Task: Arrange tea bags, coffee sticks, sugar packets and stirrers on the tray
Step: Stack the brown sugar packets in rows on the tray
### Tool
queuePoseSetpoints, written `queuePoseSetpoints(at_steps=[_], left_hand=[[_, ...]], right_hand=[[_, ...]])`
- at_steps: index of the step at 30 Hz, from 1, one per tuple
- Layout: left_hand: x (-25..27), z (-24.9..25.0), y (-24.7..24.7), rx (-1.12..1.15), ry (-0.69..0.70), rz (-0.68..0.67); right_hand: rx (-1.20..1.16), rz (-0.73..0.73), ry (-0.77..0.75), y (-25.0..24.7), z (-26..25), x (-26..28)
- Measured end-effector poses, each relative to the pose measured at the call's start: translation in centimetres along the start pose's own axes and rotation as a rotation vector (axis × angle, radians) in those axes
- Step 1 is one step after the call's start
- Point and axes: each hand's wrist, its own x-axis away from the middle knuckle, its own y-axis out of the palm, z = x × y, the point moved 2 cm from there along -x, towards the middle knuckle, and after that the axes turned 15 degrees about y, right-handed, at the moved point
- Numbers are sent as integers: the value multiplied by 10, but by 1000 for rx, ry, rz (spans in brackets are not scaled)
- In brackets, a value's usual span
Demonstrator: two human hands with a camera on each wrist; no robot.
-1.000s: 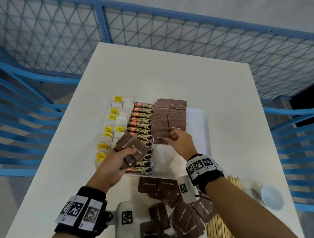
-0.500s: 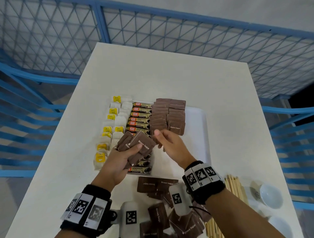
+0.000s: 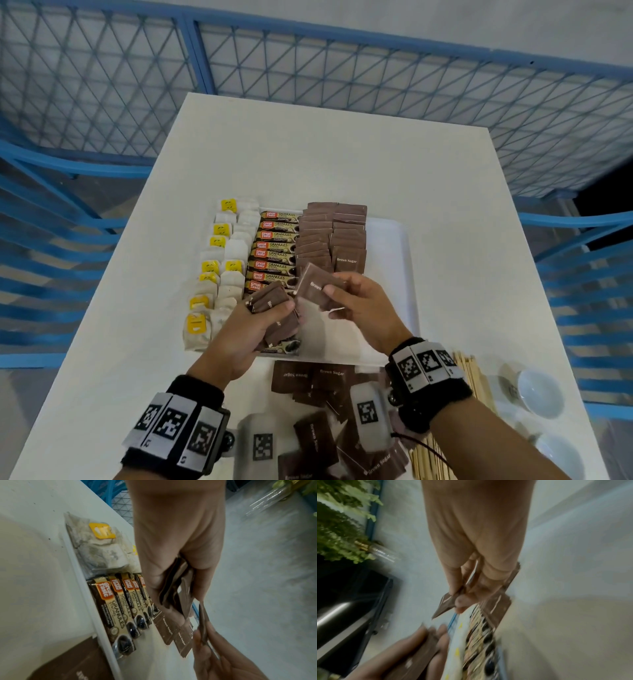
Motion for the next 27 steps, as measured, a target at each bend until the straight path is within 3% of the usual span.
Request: queuePoseSetpoints(at_steps=[4,9,12,18,27], left_hand=[[1,1,-3,63,-33,37],[3,2,-7,170,-101,57],[4,2,-10,155,-103,64],[3,-2,-16,-21,-65,99],[2,-1,-18,-3,-27,117]], right_hand=[[54,186,-48,-33,-9,-8],[374,410,-70,-63,-15,-23],[483,452,-75,-66,-14,-32],[481,526,-85,-58,-16,-44],[507,584,-101,-53,-18,-54]])
